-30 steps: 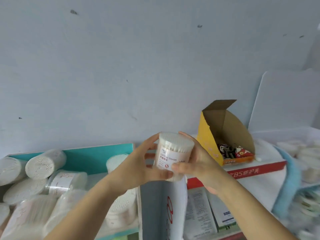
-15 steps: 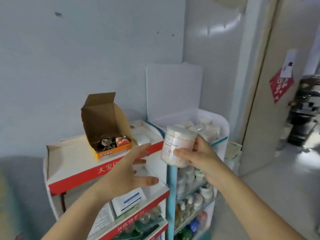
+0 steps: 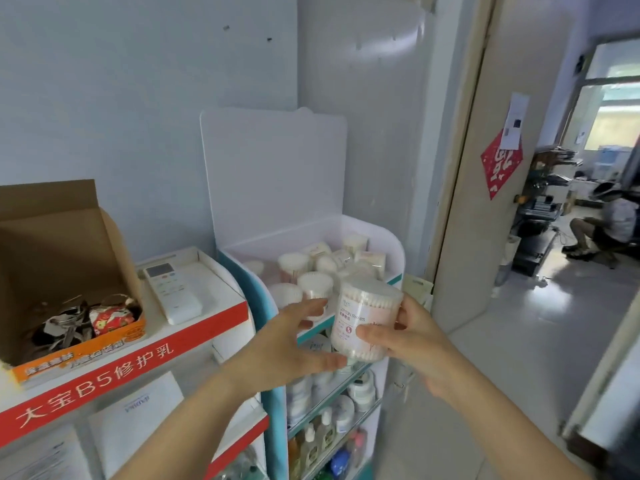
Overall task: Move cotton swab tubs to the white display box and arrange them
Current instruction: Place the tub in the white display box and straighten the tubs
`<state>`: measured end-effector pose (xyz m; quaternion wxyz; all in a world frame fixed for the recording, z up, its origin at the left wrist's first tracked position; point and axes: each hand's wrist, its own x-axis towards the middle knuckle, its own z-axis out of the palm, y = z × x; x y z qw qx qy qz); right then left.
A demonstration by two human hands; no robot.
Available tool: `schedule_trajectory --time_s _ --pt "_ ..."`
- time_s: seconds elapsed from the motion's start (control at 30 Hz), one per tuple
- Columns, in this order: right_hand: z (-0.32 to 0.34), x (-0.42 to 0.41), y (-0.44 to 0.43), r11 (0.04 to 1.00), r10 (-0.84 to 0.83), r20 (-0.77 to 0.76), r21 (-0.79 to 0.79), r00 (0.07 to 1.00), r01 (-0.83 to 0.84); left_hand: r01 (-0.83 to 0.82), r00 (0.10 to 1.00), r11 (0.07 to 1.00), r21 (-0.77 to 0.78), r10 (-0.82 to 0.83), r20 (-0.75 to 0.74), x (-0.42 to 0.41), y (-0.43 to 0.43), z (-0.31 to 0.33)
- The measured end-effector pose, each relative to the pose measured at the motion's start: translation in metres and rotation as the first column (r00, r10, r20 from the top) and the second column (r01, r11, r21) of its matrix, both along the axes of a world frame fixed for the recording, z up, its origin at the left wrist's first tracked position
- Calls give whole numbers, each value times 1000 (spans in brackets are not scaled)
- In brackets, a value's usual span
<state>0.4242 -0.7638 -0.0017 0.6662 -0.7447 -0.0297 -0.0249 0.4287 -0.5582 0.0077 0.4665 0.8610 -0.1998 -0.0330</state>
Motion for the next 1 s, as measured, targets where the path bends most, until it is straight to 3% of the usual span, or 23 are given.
schedule_trajectory --time_s 0.13,0.47,0.7,0.8,1.0 --pt "3 41 -10 999 44 -6 -15 999 -44 64 998 996 -68 -65 -16 44 -31 -8" --pt "23 150 -26 991 92 22 -96 995 -90 -87 995 977 -192 96 36 146 -51 -3" --pt "17 227 -10 958 269 25 -114 963 -265 -308 945 951 -18 308 112 180 -34 2" --pt "15 258 3 914 386 24 -140 922 -379 -464 877 870 166 426 221 187 -28 1" --pt "20 305 36 787 568 -6 -288 823 -545 -700 713 526 483 553 432 198 -14 -4"
